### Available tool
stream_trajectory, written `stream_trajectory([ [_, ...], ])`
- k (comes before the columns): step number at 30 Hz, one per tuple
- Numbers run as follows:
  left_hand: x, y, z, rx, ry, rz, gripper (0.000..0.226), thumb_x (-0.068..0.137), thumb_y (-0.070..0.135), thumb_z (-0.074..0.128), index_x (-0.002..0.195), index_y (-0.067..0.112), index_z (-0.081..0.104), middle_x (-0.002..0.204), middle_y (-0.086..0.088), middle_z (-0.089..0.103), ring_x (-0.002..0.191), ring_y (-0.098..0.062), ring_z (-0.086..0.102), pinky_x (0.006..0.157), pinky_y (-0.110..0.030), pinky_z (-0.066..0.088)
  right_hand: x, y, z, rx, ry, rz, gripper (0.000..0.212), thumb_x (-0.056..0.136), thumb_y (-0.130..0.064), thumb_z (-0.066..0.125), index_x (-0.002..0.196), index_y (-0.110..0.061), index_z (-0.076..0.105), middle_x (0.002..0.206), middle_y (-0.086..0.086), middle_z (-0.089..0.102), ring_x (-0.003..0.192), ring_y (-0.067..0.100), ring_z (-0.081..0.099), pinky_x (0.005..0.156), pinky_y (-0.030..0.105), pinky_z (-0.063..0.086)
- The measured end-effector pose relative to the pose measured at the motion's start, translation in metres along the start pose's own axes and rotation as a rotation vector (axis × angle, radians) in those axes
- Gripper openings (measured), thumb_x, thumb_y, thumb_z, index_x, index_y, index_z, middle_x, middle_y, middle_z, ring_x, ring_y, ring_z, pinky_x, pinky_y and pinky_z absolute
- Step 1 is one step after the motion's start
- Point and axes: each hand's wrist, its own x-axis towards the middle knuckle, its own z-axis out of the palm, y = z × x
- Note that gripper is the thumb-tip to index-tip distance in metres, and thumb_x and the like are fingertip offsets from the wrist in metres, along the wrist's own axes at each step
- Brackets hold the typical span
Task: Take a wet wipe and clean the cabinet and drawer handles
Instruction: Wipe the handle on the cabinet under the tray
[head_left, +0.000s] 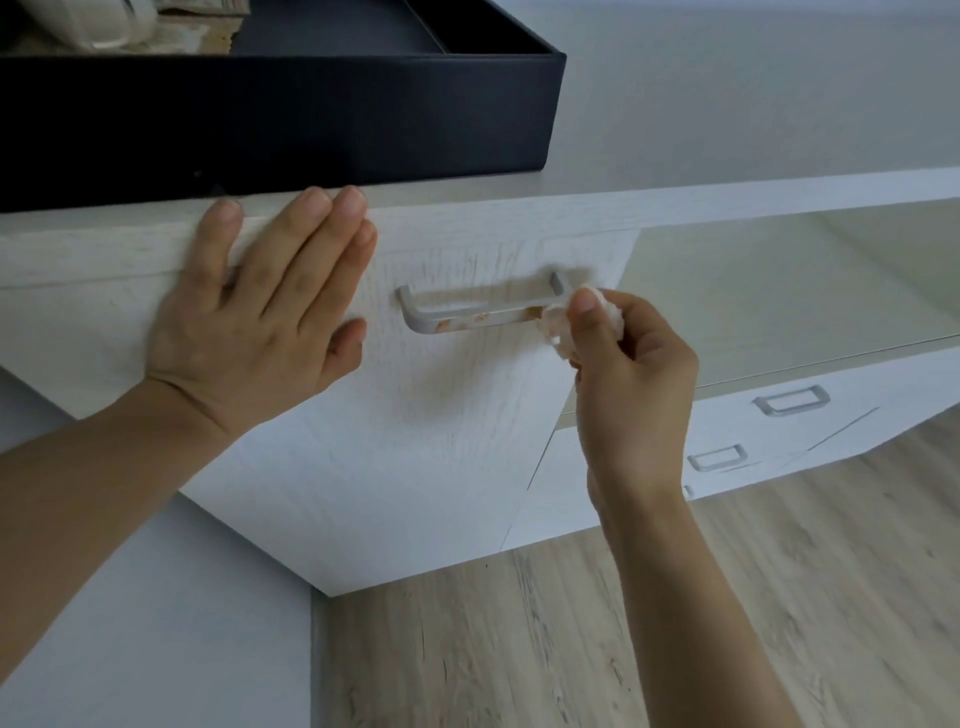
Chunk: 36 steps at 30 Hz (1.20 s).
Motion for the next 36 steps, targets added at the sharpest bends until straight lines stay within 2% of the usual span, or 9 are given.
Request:
stream_trajectory([
  [2,0.0,0.0,0.0,-0.004,-0.001,-0.003,0.071,0.093,0.034,0.043,0.145,-0.009,0.021,0.157,-0.021,0.005,0.146,-0.03,0.005,0.115,-0.049,0.008,0.003,-0.001,0.003,0.042,0.061,-0.007,0.005,0.089,-0.025,0.063,0.09,-0.022,0.066,0.071,-0.013,0.064,0.061,-0.002,0.057,0.062,0.015,0.049],
  [7,0.0,0.0,0.0,-0.019,-0.012,-0.007,0.071,0.094,0.034,0.042,0.146,-0.009,0.02,0.157,-0.02,0.003,0.146,-0.03,0.003,0.115,-0.049,0.007,-0.012,0.005,0.02,0.113,0.25,-0.022,0.011,0.085,-0.03,0.067,0.094,-0.024,0.067,0.08,-0.009,0.069,0.074,0.003,0.065,0.068,0.016,0.054],
  [11,-0.001,0.002,0.0,-0.019,-0.019,-0.007,0.072,0.094,0.034,0.042,0.146,-0.008,0.019,0.157,-0.02,0.002,0.146,-0.029,0.003,0.116,-0.049,0.004,-0.029,0.008,0.033,0.084,0.231,-0.093,0.043,0.076,-0.045,0.062,0.115,-0.026,0.061,0.093,-0.015,0.06,0.079,-0.012,0.059,0.071,0.003,0.044],
  [13,-0.001,0.001,0.0,-0.02,-0.021,-0.005,0.072,0.094,0.035,0.042,0.147,-0.008,0.018,0.157,-0.02,0.002,0.146,-0.029,0.002,0.116,-0.049,0.004,-0.028,0.009,0.033,0.049,0.246,-0.126,0.036,0.08,-0.037,0.065,0.113,-0.024,0.063,0.09,-0.016,0.058,0.079,-0.011,0.058,0.074,0.006,0.045],
  [16,-0.001,0.002,0.001,-0.03,-0.021,-0.01,0.072,0.094,0.035,0.043,0.147,-0.007,0.019,0.157,-0.02,0.002,0.146,-0.029,0.003,0.116,-0.048,0.004,-0.019,0.01,0.028,0.07,0.284,-0.116,0.011,0.087,-0.026,0.064,0.095,-0.032,0.067,0.085,-0.01,0.064,0.076,0.004,0.063,0.073,0.016,0.05],
  [20,0.0,0.001,0.001,-0.014,-0.024,-0.004,0.073,0.093,0.036,0.043,0.147,-0.007,0.019,0.157,-0.02,0.002,0.146,-0.029,0.002,0.116,-0.049,0.005,-0.016,0.007,0.026,0.136,0.302,-0.067,0.012,0.089,-0.025,0.064,0.082,-0.034,0.068,0.084,-0.001,0.069,0.066,0.002,0.06,0.065,0.011,0.048],
  [24,0.0,0.001,0.001,-0.004,-0.031,0.002,0.073,0.094,0.036,0.042,0.147,-0.007,0.018,0.157,-0.02,0.001,0.146,-0.029,0.002,0.116,-0.048,0.005,-0.014,0.008,0.027,0.208,0.3,-0.018,0.008,0.088,-0.022,0.065,0.087,-0.025,0.072,0.088,0.004,0.07,0.065,0.0,0.061,0.064,0.009,0.048],
  [31,0.0,0.001,0.002,-0.005,-0.026,-0.002,0.072,0.094,0.037,0.04,0.147,-0.007,0.017,0.157,-0.019,0.002,0.146,-0.029,0.002,0.116,-0.048,0.004,-0.02,0.005,0.03,0.252,0.291,0.045,0.012,0.089,-0.022,0.063,0.094,-0.03,0.069,0.095,-0.004,0.068,0.069,0.0,0.067,0.072,0.016,0.054],
  [36,-0.002,0.003,0.003,0.001,-0.019,-0.01,0.072,0.094,0.036,0.04,0.147,-0.007,0.019,0.157,-0.019,0.004,0.146,-0.029,0.005,0.116,-0.048,0.005,-0.03,0.0,0.041,0.175,0.29,0.01,0.052,0.078,-0.052,0.055,0.118,-0.019,0.065,0.099,-0.01,0.057,0.084,0.011,0.065,0.07,0.007,0.046],
])
